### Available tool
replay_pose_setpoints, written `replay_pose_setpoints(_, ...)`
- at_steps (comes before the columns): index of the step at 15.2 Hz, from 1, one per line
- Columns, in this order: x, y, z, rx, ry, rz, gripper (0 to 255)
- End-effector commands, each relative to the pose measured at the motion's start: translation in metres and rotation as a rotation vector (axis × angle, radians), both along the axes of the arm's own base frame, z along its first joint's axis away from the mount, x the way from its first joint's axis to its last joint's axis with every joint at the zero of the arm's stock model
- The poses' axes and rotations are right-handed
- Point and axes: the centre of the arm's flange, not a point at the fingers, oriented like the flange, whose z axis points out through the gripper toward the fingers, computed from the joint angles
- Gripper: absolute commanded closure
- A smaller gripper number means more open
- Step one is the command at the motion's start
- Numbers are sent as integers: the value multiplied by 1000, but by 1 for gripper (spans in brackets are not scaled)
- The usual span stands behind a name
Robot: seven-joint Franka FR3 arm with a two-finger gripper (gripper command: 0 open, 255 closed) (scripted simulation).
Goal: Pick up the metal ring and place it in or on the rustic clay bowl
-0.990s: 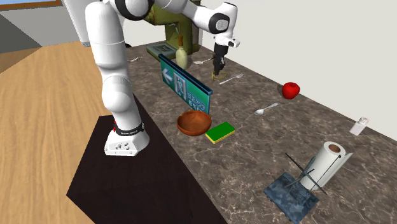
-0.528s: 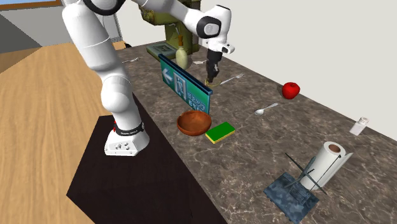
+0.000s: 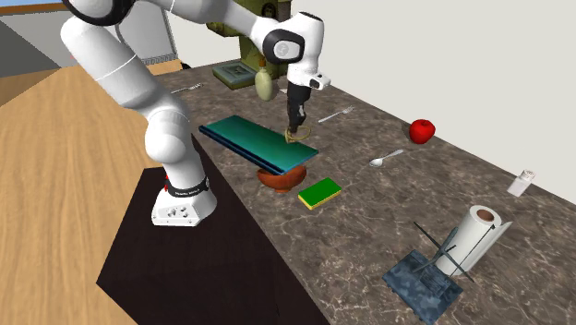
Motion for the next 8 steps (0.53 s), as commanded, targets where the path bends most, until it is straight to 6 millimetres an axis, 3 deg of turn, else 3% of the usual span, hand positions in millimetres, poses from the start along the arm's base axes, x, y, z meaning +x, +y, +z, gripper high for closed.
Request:
replay_pose_setpoints(1,-17,-21,-3,1,0,1,255)
replay_pose_setpoints(6,-56,-75,-2,1,0,1,255)
replay_pose_setpoints(8,-56,-75,-13,1,0,1,255)
